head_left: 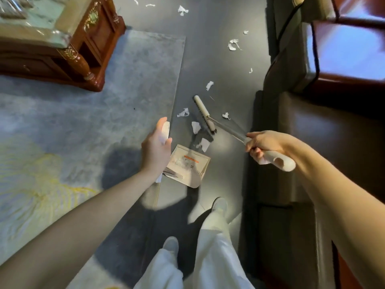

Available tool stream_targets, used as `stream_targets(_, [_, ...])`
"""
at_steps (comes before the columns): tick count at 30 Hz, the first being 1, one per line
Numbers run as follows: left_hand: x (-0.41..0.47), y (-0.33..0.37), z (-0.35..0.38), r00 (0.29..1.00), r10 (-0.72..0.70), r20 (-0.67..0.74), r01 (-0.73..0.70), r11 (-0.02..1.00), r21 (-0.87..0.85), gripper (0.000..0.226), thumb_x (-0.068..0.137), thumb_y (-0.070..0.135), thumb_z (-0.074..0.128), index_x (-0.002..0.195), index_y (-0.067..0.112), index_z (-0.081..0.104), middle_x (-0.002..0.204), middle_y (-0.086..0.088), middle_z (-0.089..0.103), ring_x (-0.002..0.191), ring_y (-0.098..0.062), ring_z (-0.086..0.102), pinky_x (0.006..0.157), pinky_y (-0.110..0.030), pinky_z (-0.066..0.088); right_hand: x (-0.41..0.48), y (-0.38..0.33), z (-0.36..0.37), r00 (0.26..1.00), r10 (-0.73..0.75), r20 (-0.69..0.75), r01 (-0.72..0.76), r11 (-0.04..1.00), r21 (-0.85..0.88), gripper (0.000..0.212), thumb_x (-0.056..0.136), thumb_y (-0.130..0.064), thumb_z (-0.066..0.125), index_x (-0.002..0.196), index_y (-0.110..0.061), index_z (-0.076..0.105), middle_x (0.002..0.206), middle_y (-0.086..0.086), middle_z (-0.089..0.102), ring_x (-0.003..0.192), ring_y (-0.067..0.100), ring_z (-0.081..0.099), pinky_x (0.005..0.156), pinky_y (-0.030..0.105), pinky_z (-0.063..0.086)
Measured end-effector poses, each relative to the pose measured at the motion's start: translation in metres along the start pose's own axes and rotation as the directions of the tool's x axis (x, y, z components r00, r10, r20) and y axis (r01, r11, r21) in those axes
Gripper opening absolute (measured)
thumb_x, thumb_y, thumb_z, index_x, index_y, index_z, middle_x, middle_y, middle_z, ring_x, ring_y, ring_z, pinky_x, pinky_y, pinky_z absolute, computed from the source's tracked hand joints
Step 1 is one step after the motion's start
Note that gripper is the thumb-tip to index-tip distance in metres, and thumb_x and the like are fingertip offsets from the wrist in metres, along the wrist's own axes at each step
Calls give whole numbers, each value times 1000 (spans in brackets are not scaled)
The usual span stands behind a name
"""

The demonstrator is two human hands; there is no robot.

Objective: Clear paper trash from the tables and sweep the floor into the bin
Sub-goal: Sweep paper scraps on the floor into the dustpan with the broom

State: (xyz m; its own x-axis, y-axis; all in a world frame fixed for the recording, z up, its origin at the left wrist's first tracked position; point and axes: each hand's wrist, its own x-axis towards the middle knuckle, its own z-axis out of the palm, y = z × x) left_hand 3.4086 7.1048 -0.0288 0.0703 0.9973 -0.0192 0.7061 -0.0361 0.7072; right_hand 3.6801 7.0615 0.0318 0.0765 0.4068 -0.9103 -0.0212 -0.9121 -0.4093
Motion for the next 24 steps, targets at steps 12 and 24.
stream_targets(12, [61, 43, 38, 988, -139, -62, 136, 989, -50, 51, 87, 3, 62, 134, 22, 53, 128, 2, 61, 114, -16, 57, 89, -13, 36, 107, -25, -68, 997, 70, 43, -34, 830, -557, 74, 91, 4, 52, 152, -22, 19, 74, 14, 52, 46, 15, 42, 42, 25, 38])
stream_targets(24, [95, 73, 71, 990, -132, -59, 130, 991, -40, 53, 89, 6, 61, 137, 24, 49, 132, -2, 59, 119, -22, 54, 90, -14, 35, 49, -25, -128, 957, 214, 195, -129, 918, -376, 73, 88, 11, 52, 144, -34, 37, 78, 12, 56, 41, 10, 41, 35, 19, 38])
